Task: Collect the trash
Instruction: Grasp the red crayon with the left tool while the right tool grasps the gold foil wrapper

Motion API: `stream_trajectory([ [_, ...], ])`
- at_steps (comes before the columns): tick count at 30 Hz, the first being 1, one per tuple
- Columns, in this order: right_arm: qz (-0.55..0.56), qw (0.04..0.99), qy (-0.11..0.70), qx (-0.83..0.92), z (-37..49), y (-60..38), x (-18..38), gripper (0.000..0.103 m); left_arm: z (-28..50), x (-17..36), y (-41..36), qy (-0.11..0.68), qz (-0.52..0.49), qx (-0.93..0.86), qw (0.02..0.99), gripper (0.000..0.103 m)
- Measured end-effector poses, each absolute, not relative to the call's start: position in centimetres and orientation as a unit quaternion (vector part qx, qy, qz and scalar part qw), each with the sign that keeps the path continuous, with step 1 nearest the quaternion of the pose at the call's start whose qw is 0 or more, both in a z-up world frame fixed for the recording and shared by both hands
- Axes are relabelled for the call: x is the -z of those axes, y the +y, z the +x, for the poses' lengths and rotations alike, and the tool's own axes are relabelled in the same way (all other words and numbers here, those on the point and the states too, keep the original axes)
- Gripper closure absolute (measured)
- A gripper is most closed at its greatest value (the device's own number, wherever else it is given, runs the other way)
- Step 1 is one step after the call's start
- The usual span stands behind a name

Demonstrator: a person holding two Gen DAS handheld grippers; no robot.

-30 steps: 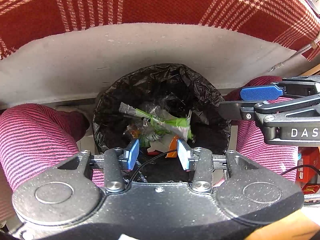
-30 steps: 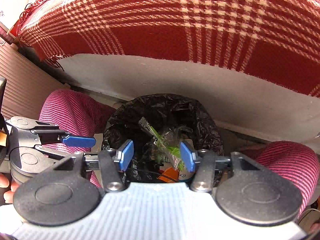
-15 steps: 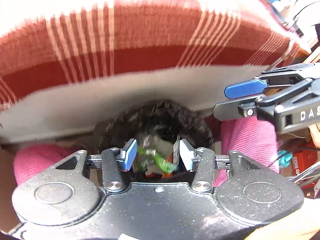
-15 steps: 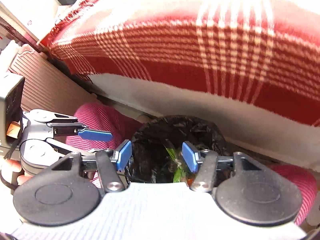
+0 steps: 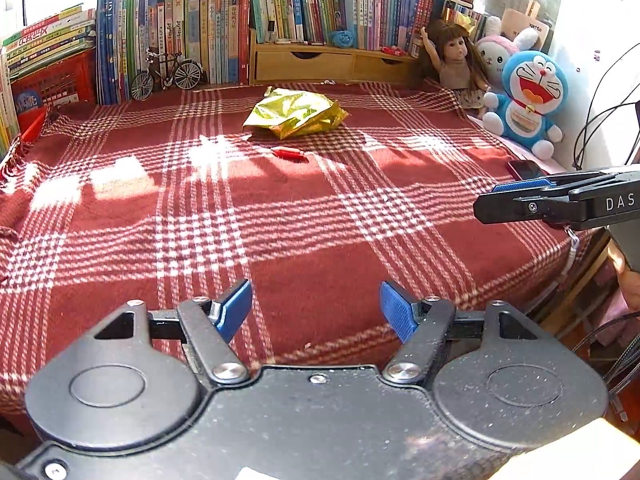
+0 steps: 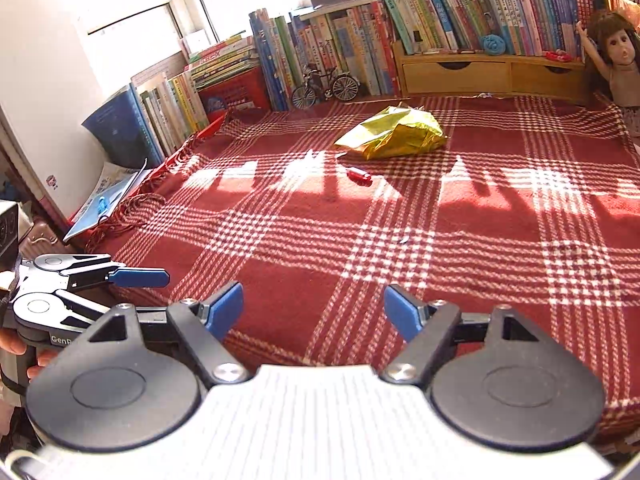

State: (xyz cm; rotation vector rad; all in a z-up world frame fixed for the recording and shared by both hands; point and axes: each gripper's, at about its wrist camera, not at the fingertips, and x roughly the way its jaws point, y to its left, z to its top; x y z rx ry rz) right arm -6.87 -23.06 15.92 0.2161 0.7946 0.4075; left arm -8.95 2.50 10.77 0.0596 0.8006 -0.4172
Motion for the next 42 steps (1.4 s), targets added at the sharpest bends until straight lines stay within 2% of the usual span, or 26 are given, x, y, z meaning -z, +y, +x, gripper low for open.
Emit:
stream_trajectory([
  [5,0.127,0.904,0.376,-0.162,-2.6,-24.5,-17.0,0.017,-2.4,-10.5,0.2,0.388,0.014,0.190,0.902,0.034],
  [7,0.168,0.901,0.373,-0.143,0.9,-25.6,-17.5,0.017,1.0,-9.9,-0.8,0.395,-0.009,0.181,0.901,0.035],
  [13,0.229,0.895,0.360,-0.126,8.0,-26.6,-15.7,0.024,8.7,-7.1,-1.7,0.395,-0.105,0.139,0.902,0.047],
  [16,0.241,0.896,0.346,-0.141,10.3,-26.4,-13.1,0.026,10.9,-5.2,-2.7,0.385,-0.100,0.111,0.911,0.053],
  [18,0.270,0.881,0.356,-0.153,11.8,-26.4,-11.5,0.027,12.2,-3.7,-3.2,0.398,-0.105,0.106,0.905,0.062],
  [20,0.299,0.871,0.357,-0.159,13.3,-26.5,-10.3,0.027,13.2,-2.6,-3.6,0.407,-0.117,0.107,0.899,0.066],
  [26,0.313,0.856,0.381,-0.154,18.2,-25.3,-8.3,0.027,15.4,-1.3,-5.4,0.384,-0.112,0.107,0.910,0.069],
  [29,0.313,0.850,0.399,-0.145,20.0,-24.4,-6.9,0.028,16.1,-0.8,-5.9,0.384,-0.101,0.099,0.912,0.093],
  [30,0.319,0.845,0.404,-0.146,20.5,-24.3,-6.4,0.030,16.1,-0.7,-5.8,0.381,-0.104,0.101,0.913,0.093],
  [31,0.323,0.840,0.412,-0.144,20.8,-24.1,-6.0,0.042,16.0,-0.8,-5.6,0.379,-0.106,0.103,0.914,0.093],
  [32,0.326,0.836,0.419,-0.142,21.0,-24.0,-5.6,0.063,15.8,-0.9,-5.4,0.377,-0.107,0.104,0.914,0.093],
  [33,0.333,0.831,0.421,-0.146,20.9,-23.9,-5.4,0.075,15.6,-1.0,-5.2,0.375,-0.105,0.103,0.915,0.093],
  [34,0.337,0.830,0.418,-0.151,20.6,-23.9,-5.3,0.082,15.3,-1.3,-4.9,0.372,-0.104,0.100,0.917,0.093],
  [37,0.330,0.838,0.406,-0.152,19.5,-24.3,-5.9,0.088,14.5,-1.9,-3.8,0.366,-0.105,0.098,0.919,0.093],
  [42,0.331,0.853,0.375,-0.147,16.6,-26.5,-8.4,0.090,12.6,-3.6,-2.5,0.356,-0.109,0.110,0.921,0.093],
])
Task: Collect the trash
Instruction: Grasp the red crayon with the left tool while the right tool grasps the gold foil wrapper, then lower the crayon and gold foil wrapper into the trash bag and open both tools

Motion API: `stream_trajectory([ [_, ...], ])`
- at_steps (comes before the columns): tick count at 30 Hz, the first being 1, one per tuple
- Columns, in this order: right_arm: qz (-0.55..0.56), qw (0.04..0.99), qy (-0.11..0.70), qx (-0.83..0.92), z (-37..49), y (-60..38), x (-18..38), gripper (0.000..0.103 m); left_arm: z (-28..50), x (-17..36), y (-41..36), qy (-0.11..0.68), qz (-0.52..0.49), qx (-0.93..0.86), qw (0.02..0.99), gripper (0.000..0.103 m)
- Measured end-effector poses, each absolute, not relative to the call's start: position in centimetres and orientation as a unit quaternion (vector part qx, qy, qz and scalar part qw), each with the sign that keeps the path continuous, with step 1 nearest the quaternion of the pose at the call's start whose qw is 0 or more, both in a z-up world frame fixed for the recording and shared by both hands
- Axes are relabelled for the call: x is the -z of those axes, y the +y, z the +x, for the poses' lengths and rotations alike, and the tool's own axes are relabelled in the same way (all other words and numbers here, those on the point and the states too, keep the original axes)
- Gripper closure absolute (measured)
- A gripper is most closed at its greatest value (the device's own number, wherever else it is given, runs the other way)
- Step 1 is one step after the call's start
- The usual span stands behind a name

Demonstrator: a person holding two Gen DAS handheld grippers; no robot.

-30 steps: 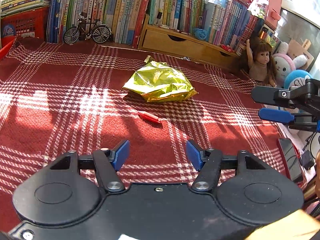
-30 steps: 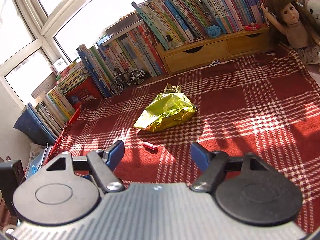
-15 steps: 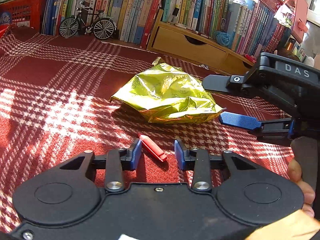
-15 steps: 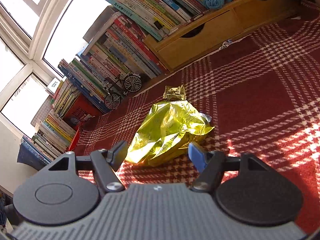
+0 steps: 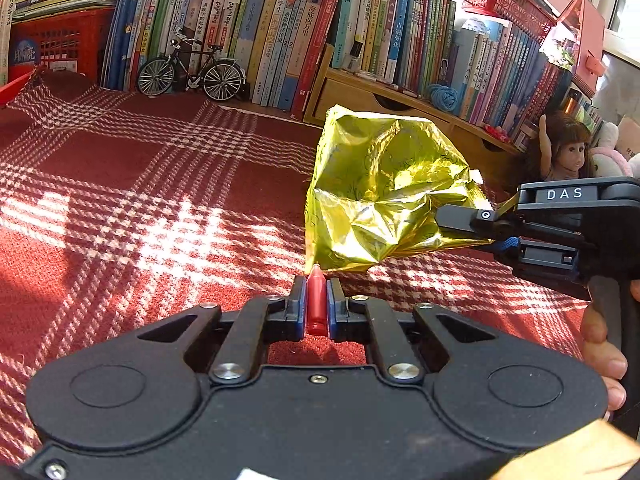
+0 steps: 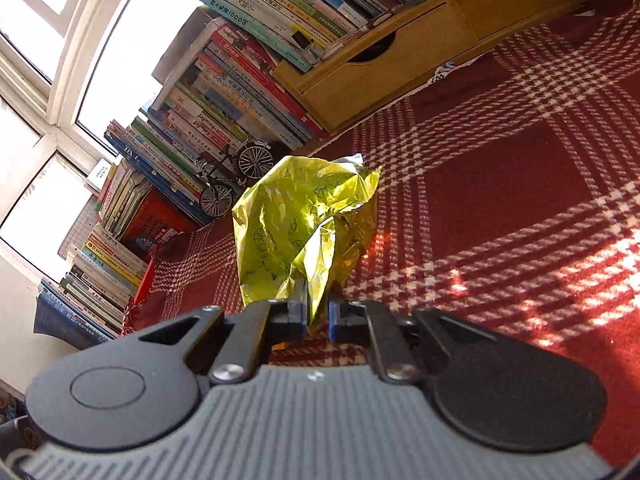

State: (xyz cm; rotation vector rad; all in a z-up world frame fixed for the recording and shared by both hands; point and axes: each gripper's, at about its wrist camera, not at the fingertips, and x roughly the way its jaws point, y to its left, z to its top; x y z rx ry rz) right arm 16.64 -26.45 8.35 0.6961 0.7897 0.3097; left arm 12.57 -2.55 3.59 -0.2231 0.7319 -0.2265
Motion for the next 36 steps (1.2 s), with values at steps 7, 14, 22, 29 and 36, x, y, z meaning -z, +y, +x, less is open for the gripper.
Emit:
stream_trajectory([
  [7,0.297,0.880,0.343,-0.139,11.2,-29.1,-11.9,0.091,8.6,-6.7,-1.3,0.335,-0.097,0.122,0.929,0.093],
  [14,0.275,0.894,0.327,-0.135,4.9,-30.9,-14.4,0.091,3.9,-8.9,-0.3,0.320,-0.086,0.125,0.935,0.093],
  [22,0.258,0.899,0.326,-0.139,-1.7,-30.9,-16.1,0.091,-1.8,-11.0,0.8,0.313,-0.087,0.144,0.935,0.093],
  [29,0.251,0.897,0.334,-0.147,-6.3,-30.3,-16.5,0.090,-7.0,-11.7,2.1,0.313,-0.087,0.159,0.932,0.093],
  [36,0.238,0.892,0.347,-0.165,-10.4,-29.0,-16.0,0.090,-12.0,-10.9,3.3,0.314,-0.074,0.160,0.933,0.093],
])
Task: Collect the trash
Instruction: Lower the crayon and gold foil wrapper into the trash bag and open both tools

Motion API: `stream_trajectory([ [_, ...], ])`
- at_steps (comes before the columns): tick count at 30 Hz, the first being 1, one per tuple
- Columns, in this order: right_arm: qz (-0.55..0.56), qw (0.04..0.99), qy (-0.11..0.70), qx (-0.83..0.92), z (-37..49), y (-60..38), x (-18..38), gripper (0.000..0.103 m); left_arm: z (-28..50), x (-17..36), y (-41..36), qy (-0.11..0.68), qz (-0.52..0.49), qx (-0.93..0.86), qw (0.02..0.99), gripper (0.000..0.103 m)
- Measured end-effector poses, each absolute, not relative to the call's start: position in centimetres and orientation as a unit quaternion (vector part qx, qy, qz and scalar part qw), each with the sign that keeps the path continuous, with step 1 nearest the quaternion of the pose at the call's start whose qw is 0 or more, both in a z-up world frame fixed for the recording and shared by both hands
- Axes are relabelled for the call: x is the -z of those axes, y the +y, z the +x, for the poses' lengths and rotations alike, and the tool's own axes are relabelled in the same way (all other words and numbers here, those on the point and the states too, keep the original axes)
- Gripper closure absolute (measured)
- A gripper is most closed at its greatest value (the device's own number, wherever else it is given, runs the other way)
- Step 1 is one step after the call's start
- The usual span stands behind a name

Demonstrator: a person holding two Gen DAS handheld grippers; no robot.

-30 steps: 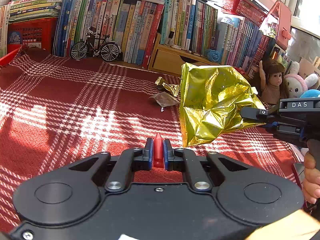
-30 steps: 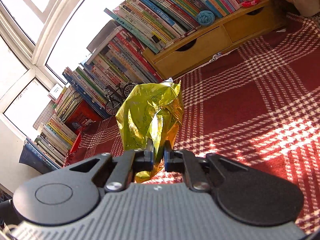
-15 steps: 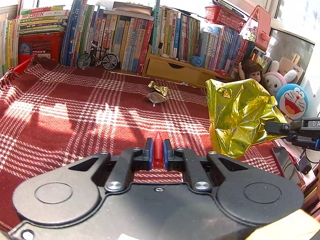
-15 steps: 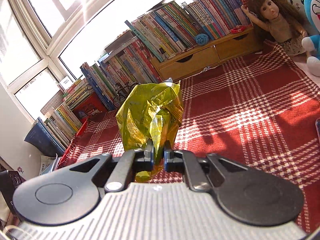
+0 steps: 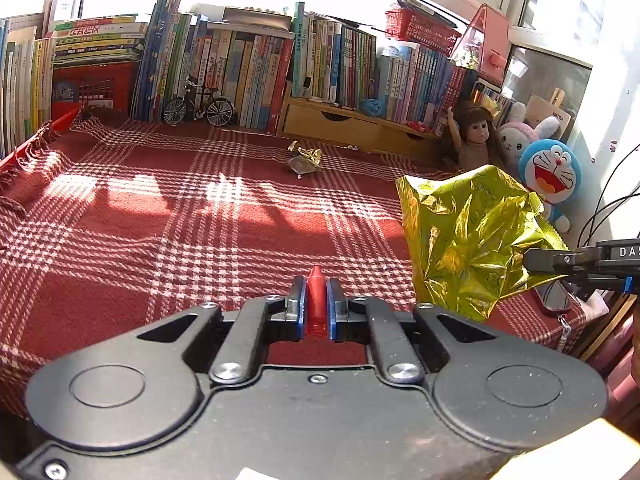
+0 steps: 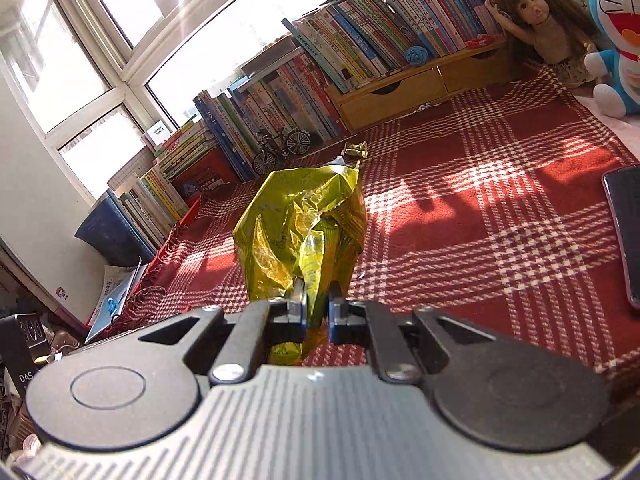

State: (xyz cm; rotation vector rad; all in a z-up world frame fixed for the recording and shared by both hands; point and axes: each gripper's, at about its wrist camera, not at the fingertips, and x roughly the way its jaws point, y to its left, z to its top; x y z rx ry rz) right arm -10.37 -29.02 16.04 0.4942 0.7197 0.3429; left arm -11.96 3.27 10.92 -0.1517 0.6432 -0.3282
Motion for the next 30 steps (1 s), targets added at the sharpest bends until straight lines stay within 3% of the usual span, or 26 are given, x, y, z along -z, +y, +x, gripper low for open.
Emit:
stream_trajectory([
  [9,0.185,0.884,0.381,-0.196,-14.8,-25.9,-14.4,0.088,-17.7,-8.9,4.4,0.333,-0.061,0.161,0.927,0.093],
  [30,0.072,0.823,0.525,-0.204,-17.9,-17.5,-4.5,0.089,-20.5,4.0,4.5,0.513,-0.051,0.155,0.843,0.093],
])
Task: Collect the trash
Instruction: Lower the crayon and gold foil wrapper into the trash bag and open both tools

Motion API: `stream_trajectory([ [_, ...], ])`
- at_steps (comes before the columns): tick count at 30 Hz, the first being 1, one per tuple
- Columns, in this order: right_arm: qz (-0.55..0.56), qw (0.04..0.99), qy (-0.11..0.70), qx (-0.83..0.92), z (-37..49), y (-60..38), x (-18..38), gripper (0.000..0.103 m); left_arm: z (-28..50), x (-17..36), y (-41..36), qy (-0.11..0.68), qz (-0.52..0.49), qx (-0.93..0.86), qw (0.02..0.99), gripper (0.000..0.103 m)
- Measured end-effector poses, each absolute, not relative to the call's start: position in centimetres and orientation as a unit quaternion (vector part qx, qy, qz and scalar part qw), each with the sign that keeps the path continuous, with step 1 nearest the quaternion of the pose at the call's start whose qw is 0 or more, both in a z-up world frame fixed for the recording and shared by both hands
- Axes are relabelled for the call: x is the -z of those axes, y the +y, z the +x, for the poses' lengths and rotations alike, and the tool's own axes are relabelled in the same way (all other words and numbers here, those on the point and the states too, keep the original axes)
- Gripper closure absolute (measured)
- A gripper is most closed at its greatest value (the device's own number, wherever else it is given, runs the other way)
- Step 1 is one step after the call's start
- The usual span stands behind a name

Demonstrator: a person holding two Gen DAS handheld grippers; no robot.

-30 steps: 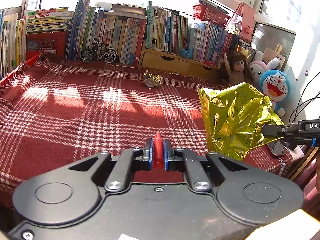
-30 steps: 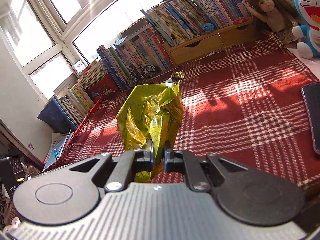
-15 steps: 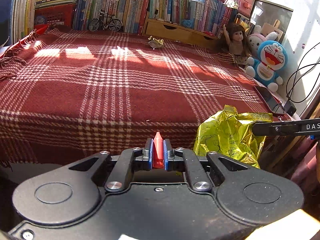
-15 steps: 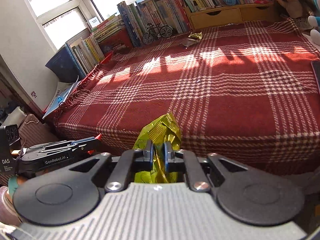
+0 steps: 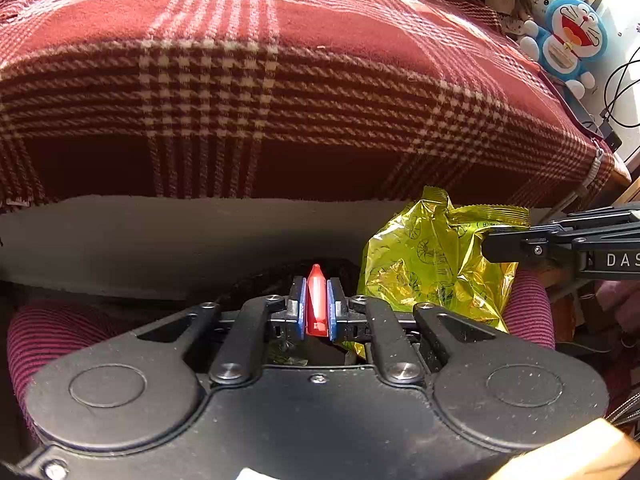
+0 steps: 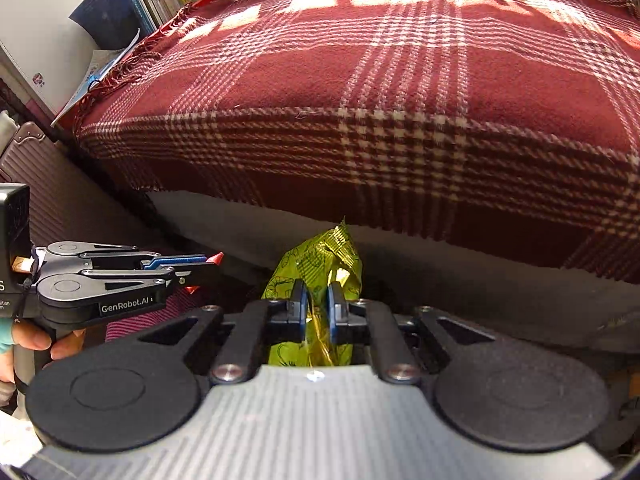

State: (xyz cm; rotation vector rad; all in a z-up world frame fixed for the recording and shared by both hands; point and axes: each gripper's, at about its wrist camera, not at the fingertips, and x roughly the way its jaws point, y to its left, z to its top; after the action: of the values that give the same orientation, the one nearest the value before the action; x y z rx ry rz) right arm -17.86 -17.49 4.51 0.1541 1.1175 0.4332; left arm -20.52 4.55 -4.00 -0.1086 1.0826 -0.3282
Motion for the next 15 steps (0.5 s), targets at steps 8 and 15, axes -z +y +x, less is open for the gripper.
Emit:
stream_trajectory([
  [8,0.054,0.807,0.558,-0.188,-17.6,-16.6,-2.5,0.085,-20.2,6.7,3.8,0.548,-0.052,0.158,0.820,0.092],
  [15,0.051,0.799,0.568,-0.191,-17.5,-16.0,-1.8,0.082,-19.9,7.6,3.5,0.560,-0.049,0.156,0.812,0.092],
])
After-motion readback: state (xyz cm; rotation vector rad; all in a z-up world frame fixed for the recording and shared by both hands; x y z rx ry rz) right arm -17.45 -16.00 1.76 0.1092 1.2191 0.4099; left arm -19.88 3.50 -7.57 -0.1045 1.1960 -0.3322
